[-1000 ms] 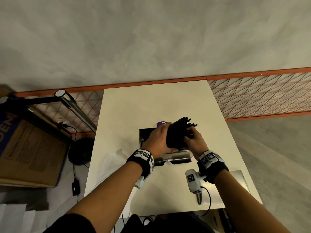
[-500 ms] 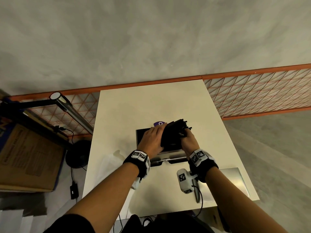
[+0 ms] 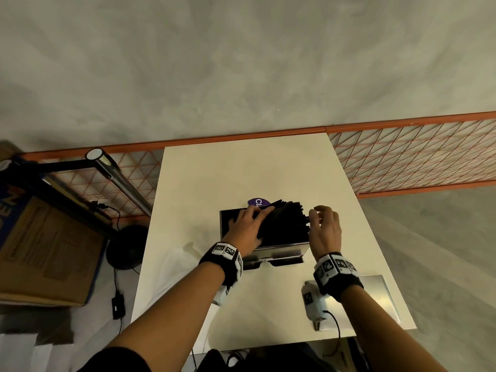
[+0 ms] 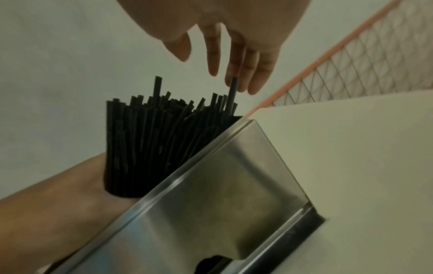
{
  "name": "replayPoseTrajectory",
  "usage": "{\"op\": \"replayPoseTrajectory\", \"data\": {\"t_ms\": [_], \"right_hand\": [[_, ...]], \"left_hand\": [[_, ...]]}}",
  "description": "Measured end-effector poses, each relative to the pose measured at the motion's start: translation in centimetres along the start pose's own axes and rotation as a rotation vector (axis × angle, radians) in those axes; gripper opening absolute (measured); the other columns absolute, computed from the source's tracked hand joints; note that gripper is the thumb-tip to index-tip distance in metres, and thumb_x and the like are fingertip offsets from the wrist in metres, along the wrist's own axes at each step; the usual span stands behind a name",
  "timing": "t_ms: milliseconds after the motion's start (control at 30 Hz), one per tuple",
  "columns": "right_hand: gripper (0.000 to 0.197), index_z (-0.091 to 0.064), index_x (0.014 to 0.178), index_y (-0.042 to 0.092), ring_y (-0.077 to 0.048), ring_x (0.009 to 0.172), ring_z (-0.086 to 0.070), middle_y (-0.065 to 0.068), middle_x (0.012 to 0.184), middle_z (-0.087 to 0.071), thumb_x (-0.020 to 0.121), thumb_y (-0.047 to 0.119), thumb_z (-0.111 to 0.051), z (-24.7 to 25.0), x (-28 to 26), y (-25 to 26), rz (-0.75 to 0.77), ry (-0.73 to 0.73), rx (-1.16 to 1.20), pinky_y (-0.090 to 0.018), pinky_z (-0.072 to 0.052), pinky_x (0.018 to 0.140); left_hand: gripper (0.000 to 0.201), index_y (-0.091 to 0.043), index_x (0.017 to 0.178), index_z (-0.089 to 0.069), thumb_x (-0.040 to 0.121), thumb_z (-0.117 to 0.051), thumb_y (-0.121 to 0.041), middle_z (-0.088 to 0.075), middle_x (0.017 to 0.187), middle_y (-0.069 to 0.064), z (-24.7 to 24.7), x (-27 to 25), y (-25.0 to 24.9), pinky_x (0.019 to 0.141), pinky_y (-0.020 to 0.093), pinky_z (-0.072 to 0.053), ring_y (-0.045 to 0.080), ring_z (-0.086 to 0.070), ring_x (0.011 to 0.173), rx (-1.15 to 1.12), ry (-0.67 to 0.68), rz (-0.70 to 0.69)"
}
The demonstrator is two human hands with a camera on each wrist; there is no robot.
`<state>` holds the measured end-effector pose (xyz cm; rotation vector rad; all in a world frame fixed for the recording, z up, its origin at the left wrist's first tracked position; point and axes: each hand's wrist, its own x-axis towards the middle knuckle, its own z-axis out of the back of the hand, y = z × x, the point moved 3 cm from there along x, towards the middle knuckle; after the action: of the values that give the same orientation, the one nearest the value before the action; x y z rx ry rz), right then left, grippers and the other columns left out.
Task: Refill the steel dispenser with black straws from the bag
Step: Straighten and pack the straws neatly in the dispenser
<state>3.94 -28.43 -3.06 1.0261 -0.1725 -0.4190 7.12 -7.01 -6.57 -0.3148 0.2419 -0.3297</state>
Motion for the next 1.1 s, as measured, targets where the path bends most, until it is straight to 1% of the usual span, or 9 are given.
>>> {"op": "replayPoseTrajectory", "data": {"t_ms": [167, 300, 433, 567, 633, 733, 867, 967, 1100], "right_hand": [[0.055, -0.035, 0.15, 0.014, -0.025, 0.138, -0.037, -0.009, 0.154, -0.034, 0.103, 0.043, -0.037, -4.0, -0.1, 1.3, -0.038, 0.196, 0.018, -0.029, -0.028, 0.108], [0.05, -0.037, 0.147, 0.012, -0.023, 0.137, -0.039, -0.007, 0.153, -0.035, 0.105, 0.038, -0.036, -4.9, -0.7, 1.6, 0.035, 0.18, -0.009, -0.019, -0.023, 0.1], [0.055, -0.031, 0.152, 0.014, -0.023, 0.141, -0.034, -0.006, 0.156, -0.034, 0.105, 0.043, -0.033, -4.6, -0.1, 0.6, 0.069, 0.172, -0.014, -0.024, -0.023, 0.107], [0.069, -0.03, 0.152, 0.015, -0.021, 0.144, -0.029, -0.004, 0.158, -0.029, 0.096, 0.056, -0.025, -5.6, -0.2, 0.6, 0.137, 0.204, -0.05, -0.03, -0.023, 0.115], [0.075, -0.029, 0.152, 0.015, -0.02, 0.146, -0.026, -0.004, 0.159, -0.027, 0.092, 0.06, -0.024, -5.9, -0.2, 0.5, 0.159, 0.223, -0.076, -0.033, -0.023, 0.118], [0.069, -0.032, 0.15, 0.013, -0.021, 0.141, -0.033, -0.005, 0.156, -0.033, 0.095, 0.054, -0.028, -5.5, 0.3, 0.4, 0.149, 0.206, -0.054, -0.025, -0.024, 0.111], [0.064, -0.037, 0.148, 0.014, -0.02, 0.138, -0.037, -0.004, 0.153, -0.036, 0.097, 0.051, -0.03, -5.1, 0.7, 0.7, 0.125, 0.167, 0.011, -0.021, -0.024, 0.105], [0.065, -0.041, 0.147, 0.015, -0.018, 0.137, -0.039, -0.002, 0.151, -0.039, 0.094, 0.051, -0.03, -5.1, 0.9, 1.0, 0.102, 0.143, 0.066, -0.02, -0.024, 0.104], [0.062, -0.048, 0.142, 0.013, -0.019, 0.134, -0.043, -0.003, 0.147, -0.045, 0.094, 0.048, -0.033, -5.0, 1.3, 0.6, 0.086, 0.084, 0.129, -0.024, -0.029, 0.107]], "left_hand": [[0.097, -0.044, 0.157, -0.016, 0.084, -0.077, -0.028, -0.029, 0.144, 0.001, -0.2, 0.1, -0.5, 0.104, 0.059, -0.044, 0.027, -0.035, 0.135, -0.016, -0.004, -0.034], [0.095, -0.037, 0.158, -0.021, 0.084, -0.08, -0.039, -0.03, 0.145, 0.002, -0.3, -0.1, -0.1, 0.11, 0.051, -0.042, 0.027, -0.034, 0.137, -0.111, -0.046, -0.055], [0.098, -0.029, 0.16, -0.022, 0.082, -0.078, -0.05, -0.029, 0.149, 0.005, 0.0, -0.6, 1.0, 0.116, 0.046, -0.037, 0.027, -0.033, 0.139, -0.114, -0.08, -0.048], [0.102, -0.031, 0.161, -0.01, 0.084, -0.073, -0.054, -0.029, 0.151, 0.006, 0.1, -0.3, 1.6, 0.114, 0.051, -0.035, 0.029, -0.035, 0.14, 0.054, -0.004, -0.063], [0.105, -0.03, 0.162, -0.007, 0.083, -0.073, -0.051, -0.03, 0.153, 0.006, 0.3, 0.2, 1.4, 0.113, 0.054, -0.035, 0.03, -0.037, 0.14, 0.117, 0.038, -0.074], [0.105, -0.028, 0.162, -0.007, 0.084, -0.075, -0.043, -0.033, 0.155, 0.006, 0.5, 0.6, 0.7, 0.11, 0.056, -0.038, 0.031, -0.045, 0.135, 0.126, 0.104, -0.054], [0.101, -0.031, 0.161, -0.008, 0.085, -0.074, -0.019, -0.036, 0.148, 0.008, 0.4, 1.0, -0.6, 0.097, 0.057, -0.049, 0.037, -0.05, 0.125, 0.15, 0.151, -0.02], [0.103, -0.038, 0.159, -0.007, 0.085, -0.067, -0.001, -0.033, 0.148, 0.009, 0.5, 1.1, -2.3, 0.102, 0.067, -0.042, 0.038, -0.04, 0.131, 0.168, 0.166, -0.008], [0.102, -0.041, 0.158, -0.009, 0.084, -0.065, 0.0, -0.031, 0.149, 0.012, 0.3, 1.1, -3.7, 0.11, 0.07, -0.031, 0.038, -0.034, 0.135, 0.081, 0.129, -0.027]]}}
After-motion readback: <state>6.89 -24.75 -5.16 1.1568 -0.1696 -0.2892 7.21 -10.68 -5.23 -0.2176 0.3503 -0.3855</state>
